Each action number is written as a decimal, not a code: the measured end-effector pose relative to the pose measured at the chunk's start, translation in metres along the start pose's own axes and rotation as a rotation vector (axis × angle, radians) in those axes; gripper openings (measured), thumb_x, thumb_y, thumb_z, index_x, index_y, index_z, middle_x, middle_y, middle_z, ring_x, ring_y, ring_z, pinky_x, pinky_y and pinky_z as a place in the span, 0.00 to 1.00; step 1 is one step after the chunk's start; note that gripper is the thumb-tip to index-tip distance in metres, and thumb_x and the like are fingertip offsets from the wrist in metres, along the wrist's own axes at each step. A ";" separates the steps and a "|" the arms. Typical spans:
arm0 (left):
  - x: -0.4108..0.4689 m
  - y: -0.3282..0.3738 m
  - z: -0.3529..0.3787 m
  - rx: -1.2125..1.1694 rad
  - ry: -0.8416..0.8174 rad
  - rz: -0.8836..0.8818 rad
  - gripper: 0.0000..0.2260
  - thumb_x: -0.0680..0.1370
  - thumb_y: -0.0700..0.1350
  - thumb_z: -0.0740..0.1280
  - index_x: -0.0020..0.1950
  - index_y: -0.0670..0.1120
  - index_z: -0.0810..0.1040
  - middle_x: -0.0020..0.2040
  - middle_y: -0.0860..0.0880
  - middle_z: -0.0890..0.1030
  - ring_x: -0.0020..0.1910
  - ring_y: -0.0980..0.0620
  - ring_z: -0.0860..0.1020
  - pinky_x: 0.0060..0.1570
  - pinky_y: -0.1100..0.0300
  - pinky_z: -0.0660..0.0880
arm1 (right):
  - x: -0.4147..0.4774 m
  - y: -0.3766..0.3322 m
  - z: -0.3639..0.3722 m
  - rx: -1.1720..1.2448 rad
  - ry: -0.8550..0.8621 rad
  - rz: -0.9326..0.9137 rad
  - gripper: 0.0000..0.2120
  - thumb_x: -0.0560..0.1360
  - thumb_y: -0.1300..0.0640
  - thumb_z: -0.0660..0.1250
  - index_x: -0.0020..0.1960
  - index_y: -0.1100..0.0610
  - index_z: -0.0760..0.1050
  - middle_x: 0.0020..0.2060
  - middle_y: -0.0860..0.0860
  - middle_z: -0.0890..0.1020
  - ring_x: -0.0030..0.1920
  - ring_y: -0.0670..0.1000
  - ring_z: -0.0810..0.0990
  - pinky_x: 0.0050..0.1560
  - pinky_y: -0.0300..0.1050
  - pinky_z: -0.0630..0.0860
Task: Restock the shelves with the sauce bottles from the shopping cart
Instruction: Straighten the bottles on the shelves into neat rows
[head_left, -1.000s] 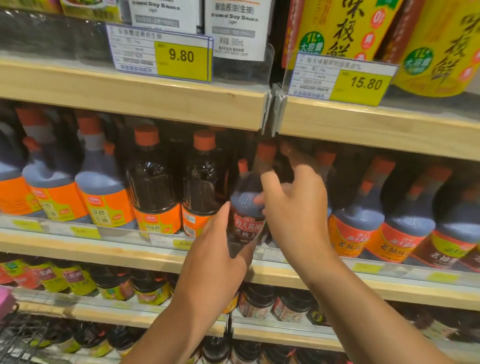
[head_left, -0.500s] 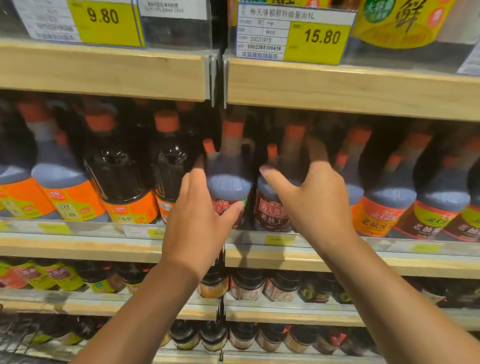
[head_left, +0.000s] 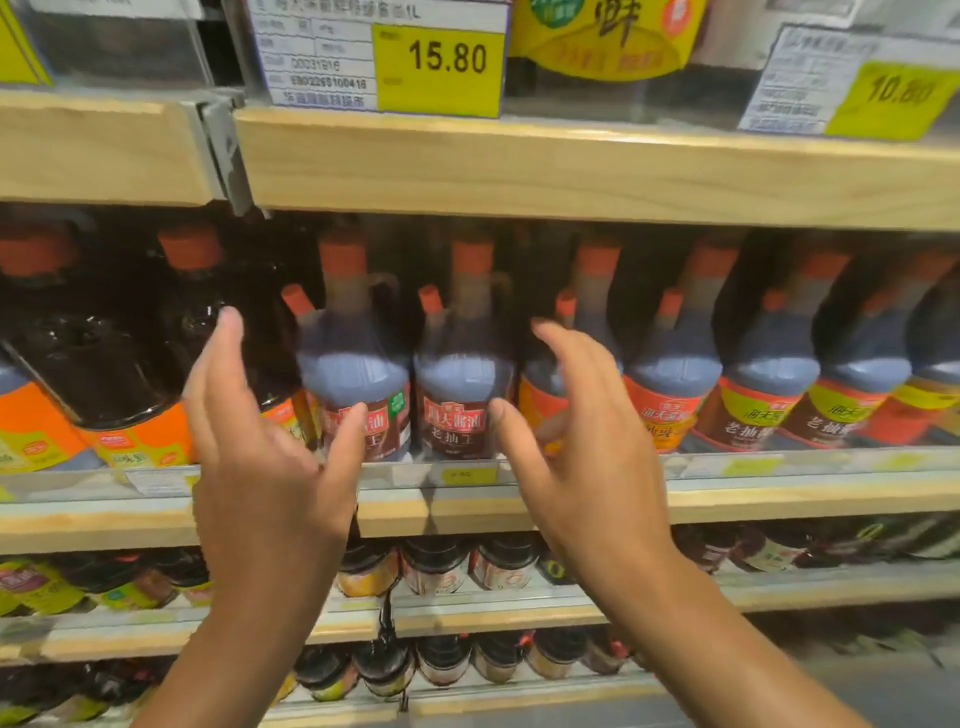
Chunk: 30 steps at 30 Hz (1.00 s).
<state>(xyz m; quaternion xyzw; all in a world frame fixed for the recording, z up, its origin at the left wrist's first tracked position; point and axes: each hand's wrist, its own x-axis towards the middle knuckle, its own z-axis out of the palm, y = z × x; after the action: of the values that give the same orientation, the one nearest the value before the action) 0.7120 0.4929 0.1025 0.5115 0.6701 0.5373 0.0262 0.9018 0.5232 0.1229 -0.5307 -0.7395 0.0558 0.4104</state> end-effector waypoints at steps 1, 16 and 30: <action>-0.005 0.004 -0.002 -0.024 0.031 0.026 0.34 0.76 0.49 0.72 0.78 0.54 0.60 0.76 0.52 0.64 0.37 0.52 0.80 0.40 0.45 0.79 | -0.007 0.014 -0.011 0.032 0.083 0.018 0.22 0.78 0.48 0.69 0.69 0.48 0.68 0.63 0.42 0.71 0.38 0.45 0.80 0.38 0.49 0.79; 0.014 0.111 0.104 0.119 -0.466 -0.015 0.24 0.71 0.66 0.72 0.55 0.50 0.73 0.44 0.48 0.83 0.38 0.45 0.83 0.41 0.46 0.82 | 0.060 0.100 -0.067 0.056 0.149 0.237 0.21 0.72 0.35 0.65 0.54 0.51 0.74 0.32 0.51 0.84 0.38 0.53 0.84 0.42 0.54 0.81; -0.016 0.111 0.096 -0.120 -0.346 -0.130 0.23 0.77 0.55 0.72 0.67 0.55 0.65 0.35 0.44 0.80 0.30 0.48 0.79 0.33 0.49 0.77 | 0.045 0.129 -0.104 0.069 0.367 0.334 0.09 0.76 0.49 0.65 0.50 0.55 0.72 0.45 0.54 0.77 0.43 0.54 0.78 0.45 0.58 0.77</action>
<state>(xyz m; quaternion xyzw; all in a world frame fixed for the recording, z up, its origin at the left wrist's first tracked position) 0.8481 0.5370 0.1370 0.5495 0.6538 0.4777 0.2059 1.0619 0.5793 0.1493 -0.6325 -0.5524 0.0506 0.5406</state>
